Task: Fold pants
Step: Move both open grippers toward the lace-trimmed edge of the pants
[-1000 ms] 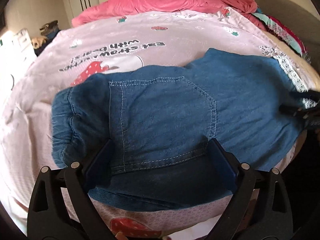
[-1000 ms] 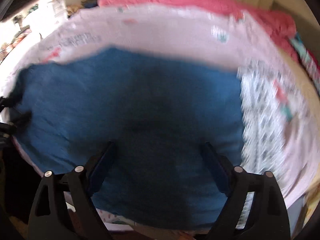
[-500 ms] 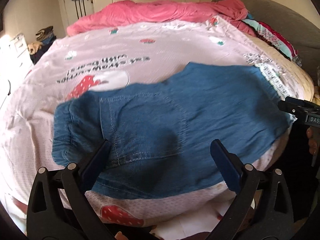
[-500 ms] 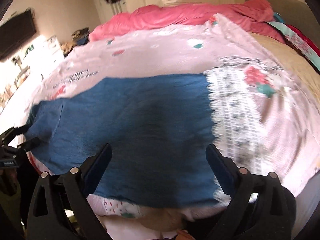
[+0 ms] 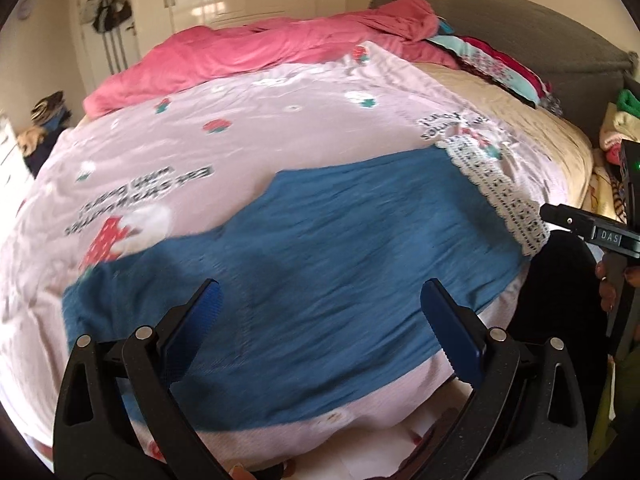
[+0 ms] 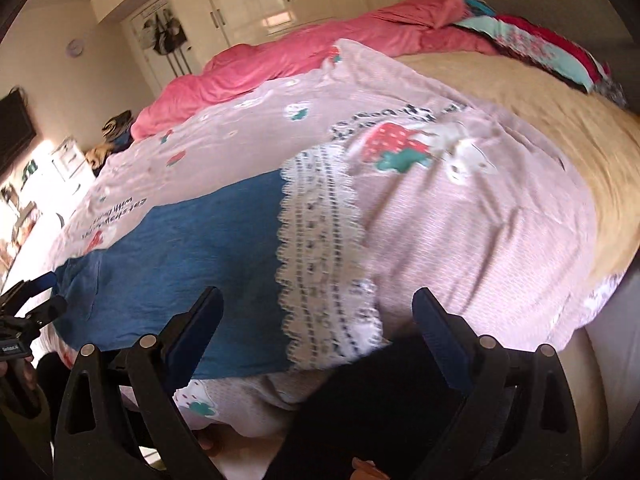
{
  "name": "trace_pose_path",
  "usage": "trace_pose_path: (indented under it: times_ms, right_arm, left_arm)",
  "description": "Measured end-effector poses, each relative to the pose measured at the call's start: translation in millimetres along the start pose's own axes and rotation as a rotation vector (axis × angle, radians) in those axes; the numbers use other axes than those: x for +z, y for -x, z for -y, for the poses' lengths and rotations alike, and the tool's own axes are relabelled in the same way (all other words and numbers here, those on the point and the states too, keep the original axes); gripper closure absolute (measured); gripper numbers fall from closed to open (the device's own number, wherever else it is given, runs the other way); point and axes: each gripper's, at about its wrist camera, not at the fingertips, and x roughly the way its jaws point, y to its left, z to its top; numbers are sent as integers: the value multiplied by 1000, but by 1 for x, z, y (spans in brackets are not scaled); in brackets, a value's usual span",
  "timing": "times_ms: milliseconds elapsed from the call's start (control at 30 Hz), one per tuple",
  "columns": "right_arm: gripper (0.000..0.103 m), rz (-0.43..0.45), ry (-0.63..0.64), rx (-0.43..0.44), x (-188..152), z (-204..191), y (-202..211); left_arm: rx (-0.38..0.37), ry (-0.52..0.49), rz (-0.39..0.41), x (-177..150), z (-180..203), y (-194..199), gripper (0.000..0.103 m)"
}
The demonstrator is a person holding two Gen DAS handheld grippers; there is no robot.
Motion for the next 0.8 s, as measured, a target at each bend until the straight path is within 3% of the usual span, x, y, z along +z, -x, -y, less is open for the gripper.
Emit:
trace_pose_path:
  times_ms: [267, 500, 667, 800]
  right_arm:
    - [8, -37, -79, 52, 0, 22, -3]
    - [8, -96, -85, 90, 2, 18, -17]
    - [8, -129, -67, 82, 6, 10, -32]
    - [9, -157, -83, 101, 9, 11, -41]
  left_arm:
    - [-90, -108, -18, 47, 45, -36, 10]
    - [-169, -195, -87, 101, 76, -90, 10]
    - [-220, -170, -94, 140, 90, -131, 10]
    - [-249, -213, -142, 155, 105, -164, 10]
